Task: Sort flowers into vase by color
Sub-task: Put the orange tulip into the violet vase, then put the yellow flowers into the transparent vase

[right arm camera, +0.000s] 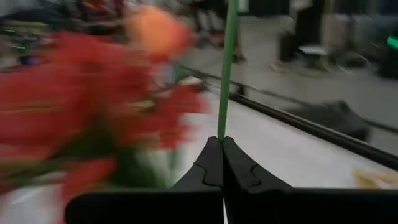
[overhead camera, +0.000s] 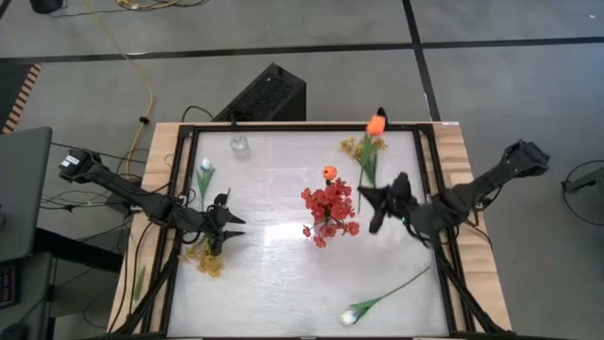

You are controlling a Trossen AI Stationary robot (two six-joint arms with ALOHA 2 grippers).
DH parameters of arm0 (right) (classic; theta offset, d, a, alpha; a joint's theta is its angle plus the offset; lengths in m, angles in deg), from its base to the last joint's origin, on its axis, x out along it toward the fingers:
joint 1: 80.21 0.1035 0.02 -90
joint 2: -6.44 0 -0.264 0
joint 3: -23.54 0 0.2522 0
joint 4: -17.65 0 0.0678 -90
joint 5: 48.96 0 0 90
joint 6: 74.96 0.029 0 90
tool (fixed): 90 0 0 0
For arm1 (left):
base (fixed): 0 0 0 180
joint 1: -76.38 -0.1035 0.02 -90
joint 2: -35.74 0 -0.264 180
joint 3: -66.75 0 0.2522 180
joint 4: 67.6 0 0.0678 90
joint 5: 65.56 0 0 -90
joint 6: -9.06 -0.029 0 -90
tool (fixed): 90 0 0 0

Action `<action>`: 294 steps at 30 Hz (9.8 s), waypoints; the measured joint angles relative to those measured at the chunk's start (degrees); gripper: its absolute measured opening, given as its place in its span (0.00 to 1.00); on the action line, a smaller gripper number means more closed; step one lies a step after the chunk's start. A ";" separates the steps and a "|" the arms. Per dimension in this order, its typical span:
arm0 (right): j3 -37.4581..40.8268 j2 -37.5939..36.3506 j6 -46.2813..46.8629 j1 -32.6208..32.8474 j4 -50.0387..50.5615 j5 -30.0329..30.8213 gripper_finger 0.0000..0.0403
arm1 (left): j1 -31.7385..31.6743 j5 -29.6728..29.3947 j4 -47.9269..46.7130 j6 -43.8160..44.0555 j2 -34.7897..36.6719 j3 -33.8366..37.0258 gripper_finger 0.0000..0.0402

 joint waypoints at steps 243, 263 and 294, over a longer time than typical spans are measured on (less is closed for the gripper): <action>23.55 11.57 -21.13 -0.62 -43.05 -3.27 0.44 | -19.37 18.03 40.43 -10.61 -54.27 -27.34 0.63; 17.03 0.91 25.21 -19.87 16.46 -29.27 0.41 | -20.06 13.61 29.29 -14.33 -51.25 -27.29 0.63; 10.88 22.44 5.77 -44.70 20.68 -42.15 0.21 | -45.33 30.92 18.40 -19.05 -42.97 -27.34 0.63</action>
